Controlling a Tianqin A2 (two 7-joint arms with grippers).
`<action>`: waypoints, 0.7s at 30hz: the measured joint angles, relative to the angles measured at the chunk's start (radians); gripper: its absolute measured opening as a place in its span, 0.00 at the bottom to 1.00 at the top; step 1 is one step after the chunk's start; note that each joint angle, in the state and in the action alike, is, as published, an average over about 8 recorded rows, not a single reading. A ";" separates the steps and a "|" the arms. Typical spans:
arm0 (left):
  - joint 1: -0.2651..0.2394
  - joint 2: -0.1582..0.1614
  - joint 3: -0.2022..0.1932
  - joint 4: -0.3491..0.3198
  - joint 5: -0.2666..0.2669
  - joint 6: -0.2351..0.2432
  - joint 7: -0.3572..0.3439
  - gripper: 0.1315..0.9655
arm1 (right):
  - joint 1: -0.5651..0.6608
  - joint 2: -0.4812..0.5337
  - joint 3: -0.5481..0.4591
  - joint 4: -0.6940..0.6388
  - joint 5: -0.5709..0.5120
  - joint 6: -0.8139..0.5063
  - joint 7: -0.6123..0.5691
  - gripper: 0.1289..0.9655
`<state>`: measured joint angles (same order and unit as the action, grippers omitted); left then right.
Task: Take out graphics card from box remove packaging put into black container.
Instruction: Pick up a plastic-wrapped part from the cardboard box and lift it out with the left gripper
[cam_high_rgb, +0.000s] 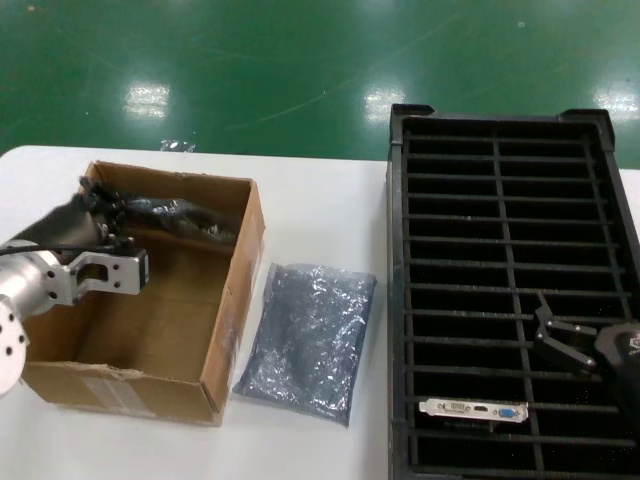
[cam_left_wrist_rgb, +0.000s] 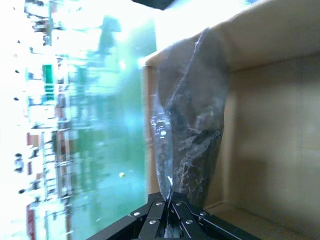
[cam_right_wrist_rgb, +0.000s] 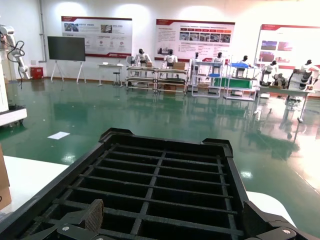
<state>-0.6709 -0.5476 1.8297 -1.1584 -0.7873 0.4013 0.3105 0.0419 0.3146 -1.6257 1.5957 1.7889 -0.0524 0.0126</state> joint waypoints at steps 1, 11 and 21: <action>0.013 0.000 -0.017 -0.025 0.006 -0.001 -0.007 0.01 | 0.000 0.000 0.000 0.000 0.000 0.000 0.000 1.00; 0.211 0.034 -0.234 -0.385 0.073 0.035 -0.090 0.01 | 0.000 0.000 0.000 0.000 0.000 0.000 0.000 1.00; 0.377 0.048 -0.308 -0.640 0.069 0.113 -0.129 0.01 | 0.000 0.000 0.000 0.000 0.000 0.000 0.000 1.00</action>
<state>-0.2942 -0.4992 1.5216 -1.7985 -0.7186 0.5147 0.1817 0.0419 0.3146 -1.6257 1.5957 1.7889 -0.0524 0.0126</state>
